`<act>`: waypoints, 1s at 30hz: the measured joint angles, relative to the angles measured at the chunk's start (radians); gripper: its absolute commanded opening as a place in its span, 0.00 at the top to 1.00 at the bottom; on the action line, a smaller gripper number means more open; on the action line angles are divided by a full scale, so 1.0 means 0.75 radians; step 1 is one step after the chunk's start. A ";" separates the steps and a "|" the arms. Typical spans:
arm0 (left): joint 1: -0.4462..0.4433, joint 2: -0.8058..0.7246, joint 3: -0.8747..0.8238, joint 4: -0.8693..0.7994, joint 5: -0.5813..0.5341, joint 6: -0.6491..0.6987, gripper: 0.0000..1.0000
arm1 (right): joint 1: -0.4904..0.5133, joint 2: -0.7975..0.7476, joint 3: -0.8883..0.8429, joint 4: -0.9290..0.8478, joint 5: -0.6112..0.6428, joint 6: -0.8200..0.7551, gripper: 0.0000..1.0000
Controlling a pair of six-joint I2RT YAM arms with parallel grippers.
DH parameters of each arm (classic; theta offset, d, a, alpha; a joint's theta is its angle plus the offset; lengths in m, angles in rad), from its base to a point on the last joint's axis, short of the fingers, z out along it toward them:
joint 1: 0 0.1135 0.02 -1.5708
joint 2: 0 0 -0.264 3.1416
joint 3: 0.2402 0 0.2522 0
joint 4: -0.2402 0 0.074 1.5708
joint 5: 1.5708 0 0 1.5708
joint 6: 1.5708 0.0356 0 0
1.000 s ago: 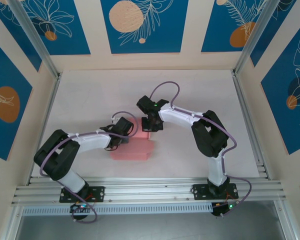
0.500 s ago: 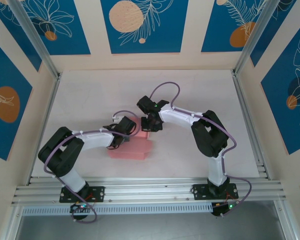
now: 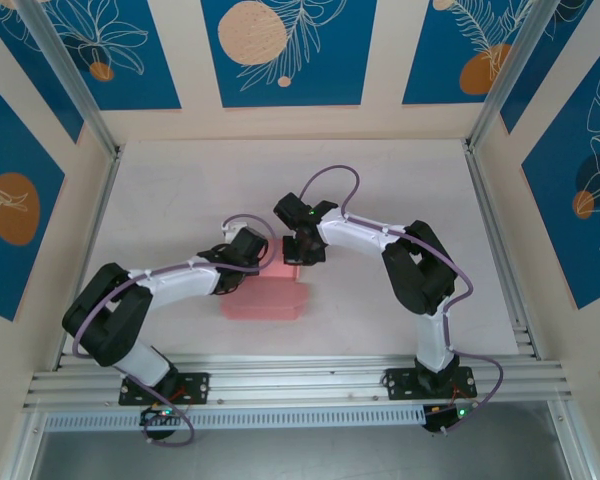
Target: Fold the paper box
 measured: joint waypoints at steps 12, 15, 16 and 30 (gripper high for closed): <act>0.001 0.044 -0.028 -0.022 -0.001 0.004 0.75 | 0.004 0.000 0.001 -0.003 -0.001 0.000 1.00; 0.001 0.061 -0.028 -0.009 -0.016 0.005 0.76 | 0.005 0.000 0.001 -0.004 -0.008 0.001 1.00; 0.001 0.066 -0.026 -0.007 -0.023 0.010 0.77 | 0.005 0.000 0.001 -0.003 -0.010 0.001 1.00; 0.001 0.143 0.054 -0.100 -0.095 0.049 0.76 | 0.010 0.000 0.001 0.023 -0.022 0.012 1.00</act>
